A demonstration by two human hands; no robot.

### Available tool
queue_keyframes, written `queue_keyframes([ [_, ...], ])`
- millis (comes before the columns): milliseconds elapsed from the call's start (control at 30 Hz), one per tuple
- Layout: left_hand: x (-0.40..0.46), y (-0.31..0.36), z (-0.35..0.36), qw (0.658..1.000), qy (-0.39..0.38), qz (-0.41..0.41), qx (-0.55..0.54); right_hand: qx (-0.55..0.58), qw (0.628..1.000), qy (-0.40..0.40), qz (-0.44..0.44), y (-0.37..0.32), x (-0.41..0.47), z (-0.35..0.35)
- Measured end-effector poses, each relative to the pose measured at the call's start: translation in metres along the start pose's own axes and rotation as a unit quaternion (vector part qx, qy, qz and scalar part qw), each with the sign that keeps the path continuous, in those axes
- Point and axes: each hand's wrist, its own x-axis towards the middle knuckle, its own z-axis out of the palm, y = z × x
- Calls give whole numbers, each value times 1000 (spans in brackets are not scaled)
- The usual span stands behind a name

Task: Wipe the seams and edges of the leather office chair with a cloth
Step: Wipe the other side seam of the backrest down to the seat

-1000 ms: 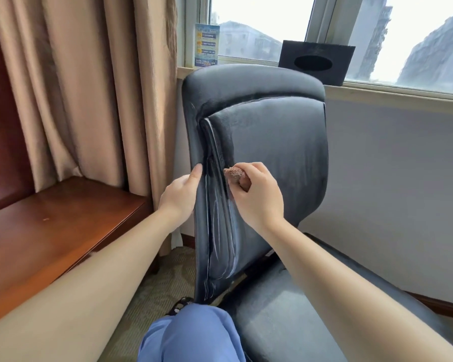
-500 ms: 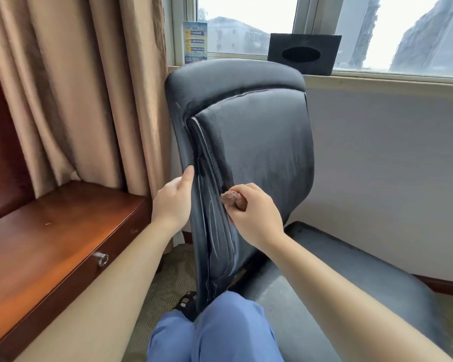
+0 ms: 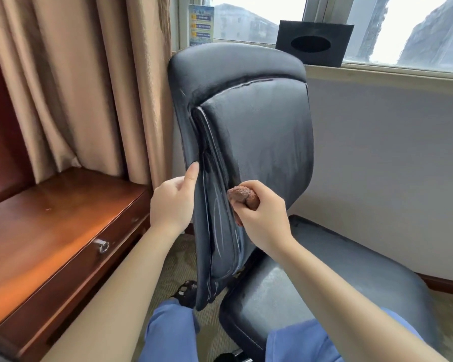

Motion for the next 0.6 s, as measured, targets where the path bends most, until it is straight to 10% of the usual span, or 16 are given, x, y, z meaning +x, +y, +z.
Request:
queue_keyframes([
  [600,-26,-11,10,997,64,23,-41,18,996,74,-40,4,-22,7],
])
